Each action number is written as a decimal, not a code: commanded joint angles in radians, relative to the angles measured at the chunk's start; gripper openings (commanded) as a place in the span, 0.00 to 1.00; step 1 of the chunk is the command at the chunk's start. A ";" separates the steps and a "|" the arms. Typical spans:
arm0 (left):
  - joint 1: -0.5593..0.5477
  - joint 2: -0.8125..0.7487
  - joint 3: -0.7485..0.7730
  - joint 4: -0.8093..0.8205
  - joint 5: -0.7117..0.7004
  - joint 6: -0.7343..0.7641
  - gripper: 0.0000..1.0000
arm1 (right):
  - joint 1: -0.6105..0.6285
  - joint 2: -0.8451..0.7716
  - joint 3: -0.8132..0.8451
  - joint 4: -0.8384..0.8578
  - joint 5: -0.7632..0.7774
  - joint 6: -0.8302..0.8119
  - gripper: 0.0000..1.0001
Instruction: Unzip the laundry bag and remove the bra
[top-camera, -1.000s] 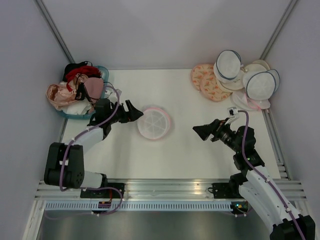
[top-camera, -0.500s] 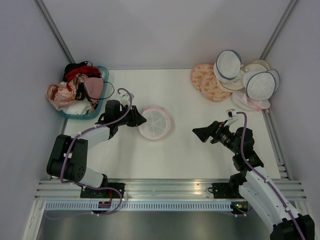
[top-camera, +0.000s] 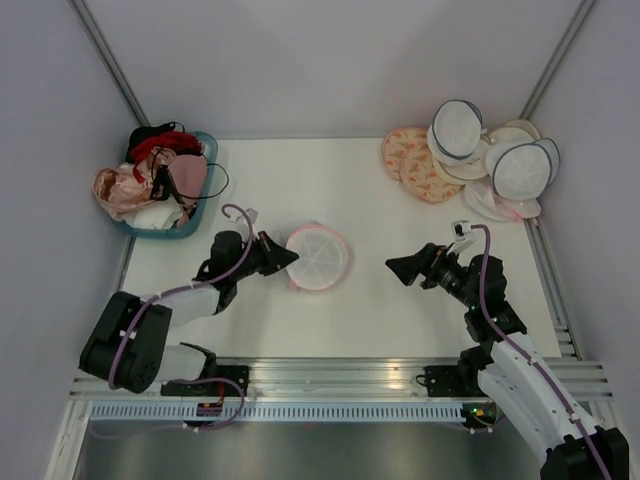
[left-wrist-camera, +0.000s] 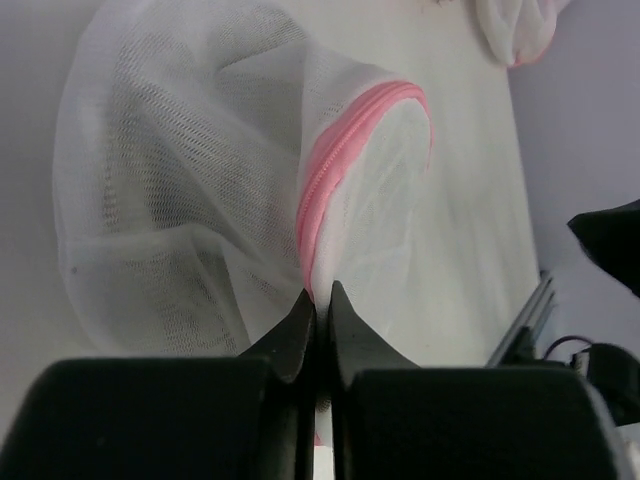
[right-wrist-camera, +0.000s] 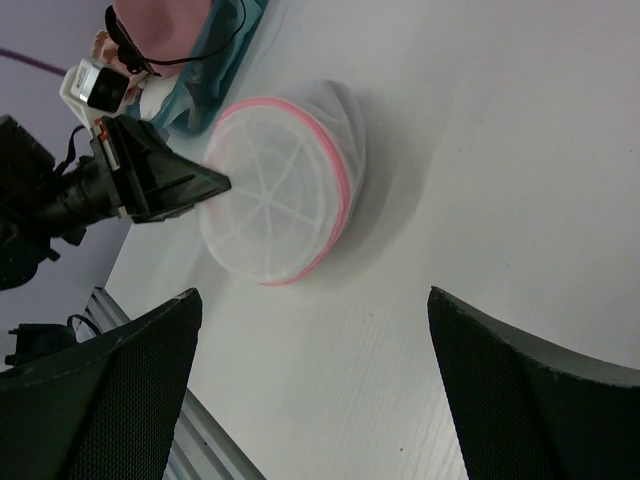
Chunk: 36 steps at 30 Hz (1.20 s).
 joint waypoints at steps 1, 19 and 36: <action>-0.087 -0.133 -0.171 0.278 -0.288 -0.422 0.02 | 0.010 -0.003 0.042 -0.019 0.029 -0.034 0.98; -0.463 -0.250 -0.151 0.045 -0.980 -1.085 0.02 | 0.660 0.298 0.278 -0.120 0.643 -0.218 0.98; -0.480 -0.252 -0.217 0.215 -0.869 -1.150 0.02 | 0.811 0.651 0.340 0.207 0.664 -0.224 0.87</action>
